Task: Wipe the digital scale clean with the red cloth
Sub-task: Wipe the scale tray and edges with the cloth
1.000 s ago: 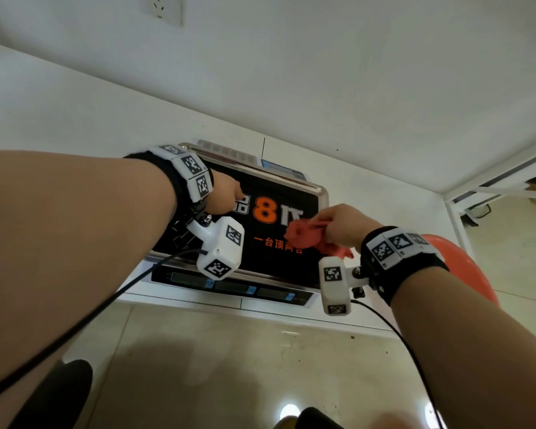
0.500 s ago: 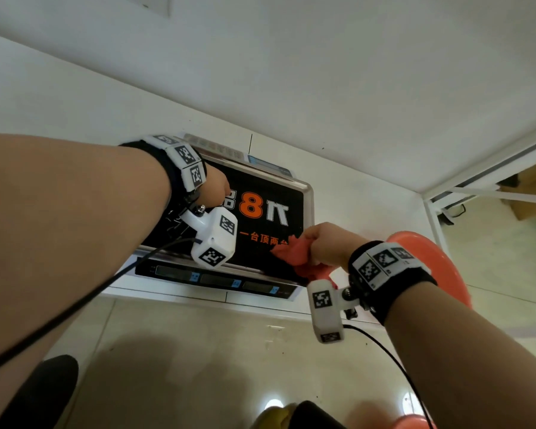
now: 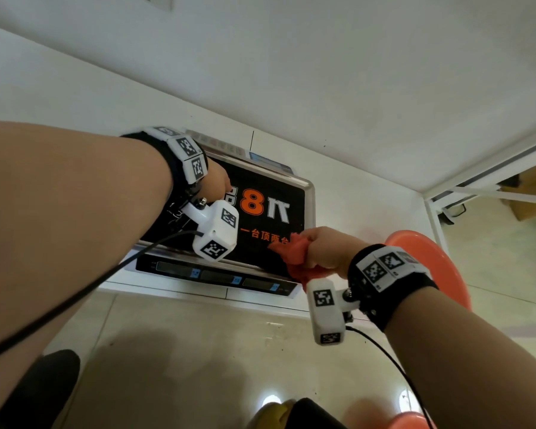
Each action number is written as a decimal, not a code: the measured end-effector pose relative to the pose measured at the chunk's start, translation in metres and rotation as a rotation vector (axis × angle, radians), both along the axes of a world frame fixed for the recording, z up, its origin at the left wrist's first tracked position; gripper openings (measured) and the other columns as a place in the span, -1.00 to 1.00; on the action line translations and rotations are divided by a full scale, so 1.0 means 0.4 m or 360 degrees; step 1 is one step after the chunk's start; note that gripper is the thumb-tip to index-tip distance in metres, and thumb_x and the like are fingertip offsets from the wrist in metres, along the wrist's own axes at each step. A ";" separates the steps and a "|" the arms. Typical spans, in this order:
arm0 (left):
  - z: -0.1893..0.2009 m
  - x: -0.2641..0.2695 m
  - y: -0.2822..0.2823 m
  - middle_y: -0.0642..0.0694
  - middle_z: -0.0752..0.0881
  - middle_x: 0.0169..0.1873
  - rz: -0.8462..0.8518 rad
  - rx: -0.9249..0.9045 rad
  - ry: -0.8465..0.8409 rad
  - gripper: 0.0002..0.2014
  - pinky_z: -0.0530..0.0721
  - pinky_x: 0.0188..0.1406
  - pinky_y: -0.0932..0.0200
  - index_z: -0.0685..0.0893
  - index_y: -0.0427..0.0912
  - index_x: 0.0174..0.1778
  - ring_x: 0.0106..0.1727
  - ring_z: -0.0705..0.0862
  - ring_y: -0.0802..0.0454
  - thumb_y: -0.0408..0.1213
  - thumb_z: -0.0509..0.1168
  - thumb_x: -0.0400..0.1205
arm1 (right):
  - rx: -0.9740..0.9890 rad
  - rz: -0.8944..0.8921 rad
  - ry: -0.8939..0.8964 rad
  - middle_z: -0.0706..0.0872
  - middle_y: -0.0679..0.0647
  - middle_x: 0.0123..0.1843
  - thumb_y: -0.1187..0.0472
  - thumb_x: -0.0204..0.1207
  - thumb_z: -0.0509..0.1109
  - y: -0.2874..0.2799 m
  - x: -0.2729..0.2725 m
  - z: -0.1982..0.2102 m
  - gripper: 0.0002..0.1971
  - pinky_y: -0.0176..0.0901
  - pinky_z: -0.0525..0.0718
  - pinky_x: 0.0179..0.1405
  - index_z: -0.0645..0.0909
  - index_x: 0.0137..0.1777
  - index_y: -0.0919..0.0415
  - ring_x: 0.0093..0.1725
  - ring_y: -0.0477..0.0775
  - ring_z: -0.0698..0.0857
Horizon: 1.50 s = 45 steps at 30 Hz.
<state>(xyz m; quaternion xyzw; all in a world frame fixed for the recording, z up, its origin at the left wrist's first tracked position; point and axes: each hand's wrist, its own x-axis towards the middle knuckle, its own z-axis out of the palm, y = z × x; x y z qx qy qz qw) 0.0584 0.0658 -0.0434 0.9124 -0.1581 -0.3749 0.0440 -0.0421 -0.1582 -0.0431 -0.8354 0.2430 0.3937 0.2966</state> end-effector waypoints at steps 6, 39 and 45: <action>0.011 -0.003 -0.011 -0.18 0.20 0.63 -0.0463 0.0167 -0.0092 -0.49 0.32 0.51 0.15 0.18 -0.26 0.63 0.57 0.33 -0.15 -0.38 0.02 0.72 | 0.0414 -0.0073 0.0021 0.75 0.26 0.07 0.50 0.52 0.34 0.099 0.025 -0.027 -0.65 0.20 0.76 0.19 0.63 0.28 0.27 0.06 0.28 0.78; 0.074 -0.066 0.093 -0.12 0.43 0.52 -0.0497 0.0331 0.0072 -0.54 0.42 0.28 0.29 0.30 -0.16 0.60 0.44 0.48 -0.02 -0.35 0.00 0.74 | -0.0490 0.0143 -0.0334 0.83 0.25 0.12 0.35 0.58 0.36 0.057 0.057 -0.039 -0.77 0.06 0.79 0.16 0.75 0.18 0.26 0.06 0.24 0.81; 0.071 -0.055 0.108 -0.12 0.35 0.59 -0.0409 0.0286 0.0093 -0.52 0.36 0.52 0.15 0.31 -0.15 0.60 0.56 0.38 -0.06 -0.36 0.01 0.72 | -0.0013 -0.0197 -0.0242 0.81 0.30 0.14 0.49 0.52 0.41 0.087 0.087 -0.035 -0.68 0.19 0.83 0.05 0.73 0.22 0.23 0.05 0.32 0.83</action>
